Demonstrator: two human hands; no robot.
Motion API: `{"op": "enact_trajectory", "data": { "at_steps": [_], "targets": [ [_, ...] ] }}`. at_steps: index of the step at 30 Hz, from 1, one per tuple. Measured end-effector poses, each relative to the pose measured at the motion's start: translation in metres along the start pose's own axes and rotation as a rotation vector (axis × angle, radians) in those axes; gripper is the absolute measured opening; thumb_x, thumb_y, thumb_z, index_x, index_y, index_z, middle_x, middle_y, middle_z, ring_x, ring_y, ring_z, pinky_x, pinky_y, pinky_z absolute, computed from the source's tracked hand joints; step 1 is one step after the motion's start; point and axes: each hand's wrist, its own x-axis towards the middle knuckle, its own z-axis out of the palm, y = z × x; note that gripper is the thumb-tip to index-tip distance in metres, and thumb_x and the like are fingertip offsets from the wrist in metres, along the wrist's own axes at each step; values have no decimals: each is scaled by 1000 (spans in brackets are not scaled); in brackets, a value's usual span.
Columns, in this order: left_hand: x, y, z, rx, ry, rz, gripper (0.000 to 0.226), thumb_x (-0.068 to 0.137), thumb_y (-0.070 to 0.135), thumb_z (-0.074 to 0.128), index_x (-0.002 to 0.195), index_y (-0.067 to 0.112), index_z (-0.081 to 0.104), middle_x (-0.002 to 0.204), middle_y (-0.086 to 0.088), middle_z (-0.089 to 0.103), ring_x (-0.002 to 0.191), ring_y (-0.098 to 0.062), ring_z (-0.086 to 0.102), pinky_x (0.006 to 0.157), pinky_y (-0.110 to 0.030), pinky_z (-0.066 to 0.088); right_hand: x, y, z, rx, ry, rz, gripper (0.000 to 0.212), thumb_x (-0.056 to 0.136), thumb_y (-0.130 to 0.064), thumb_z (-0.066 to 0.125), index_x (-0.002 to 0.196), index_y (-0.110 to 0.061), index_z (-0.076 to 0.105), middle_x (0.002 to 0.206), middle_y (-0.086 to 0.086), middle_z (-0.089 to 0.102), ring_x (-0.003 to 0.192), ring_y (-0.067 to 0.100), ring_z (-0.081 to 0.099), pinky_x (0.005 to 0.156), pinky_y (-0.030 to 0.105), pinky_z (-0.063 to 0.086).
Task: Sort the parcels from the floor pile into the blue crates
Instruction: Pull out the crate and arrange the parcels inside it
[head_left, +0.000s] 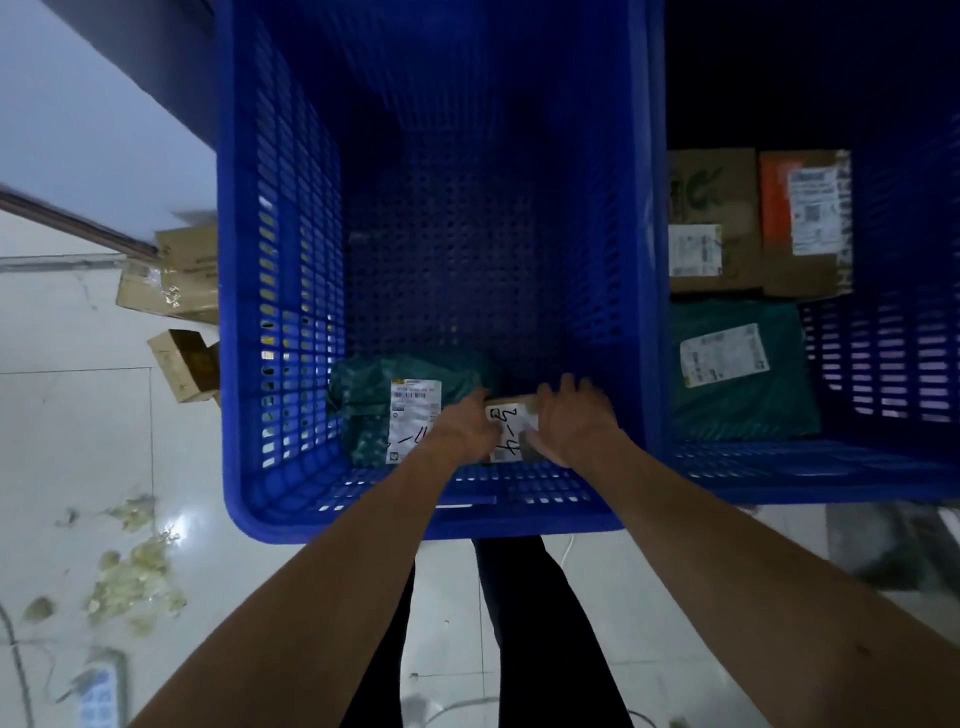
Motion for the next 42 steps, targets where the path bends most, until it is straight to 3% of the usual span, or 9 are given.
{"op": "enact_trajectory", "data": {
  "at_steps": [4, 9, 15, 19, 23, 29, 36, 39, 42],
  "targets": [
    [19, -12, 16, 194, 18, 16, 57, 97, 25, 60, 149, 18, 39, 131, -15, 63, 114, -32, 63, 88, -36, 53, 20, -4, 16, -30, -50, -5, 65, 103, -50, 43, 151, -9, 30, 152, 22, 33, 137, 40, 36, 110, 46, 33],
    [34, -18, 17, 340, 28, 58, 46, 97, 30, 63, 139, 19, 48, 126, -12, 66, 112, -30, 63, 89, -35, 51, 38, -7, 26, -31, -82, -13, 60, 103, -44, 46, 150, -10, 32, 151, 20, 36, 134, 37, 38, 110, 44, 34],
    [49, -16, 9, 541, 42, 126, 51, 98, 35, 59, 145, 22, 45, 125, -12, 68, 110, -31, 65, 90, -39, 53, 57, -9, 29, -122, -125, 11, 68, 102, -42, 48, 156, -10, 23, 156, 19, 31, 140, 37, 31, 115, 45, 27],
    [53, -16, 12, 665, 106, 159, 43, 100, 40, 56, 138, 22, 49, 116, -11, 70, 104, -30, 67, 84, -39, 56, 72, -16, 38, -61, -155, 25, 73, 100, -44, 53, 155, -6, 24, 152, 21, 35, 137, 37, 36, 110, 43, 34],
    [61, -14, 13, 760, 129, 137, 43, 99, 50, 56, 132, 23, 55, 108, -7, 71, 100, -27, 68, 73, -34, 48, 84, -18, 42, -79, -167, 29, 76, 98, -43, 58, 154, -6, 24, 150, 20, 37, 134, 35, 40, 106, 42, 37],
    [70, -8, 13, 740, 113, 102, 41, 95, 53, 60, 120, 21, 64, 108, -8, 71, 100, -26, 67, 74, -33, 45, 97, -16, 51, -85, -158, 10, 73, 101, -44, 51, 155, -7, 21, 151, 19, 37, 134, 35, 40, 108, 44, 36],
    [67, -10, 10, 661, 115, 77, 48, 91, 55, 65, 115, 14, 62, 108, -10, 70, 101, -27, 66, 74, -34, 46, 95, -10, 56, -13, -141, -55, 84, 93, -46, 63, 153, -6, 21, 150, 16, 36, 135, 34, 37, 112, 45, 30],
    [73, -9, 2, 653, 9, 92, 41, 91, 43, 71, 115, 11, 61, 111, -9, 68, 104, -27, 65, 78, -32, 47, 94, -14, 59, -72, -118, -39, 83, 95, -37, 64, 154, -3, 18, 153, 19, 33, 137, 35, 37, 113, 46, 30],
    [79, -16, -5, 685, -42, 125, 34, 90, 29, 72, 117, 13, 60, 115, -9, 68, 103, -25, 64, 77, -29, 47, 95, -17, 57, -88, -122, -91, 96, 86, -32, 76, 155, -4, 15, 153, 18, 33, 137, 35, 37, 113, 47, 31]
  ]
}}
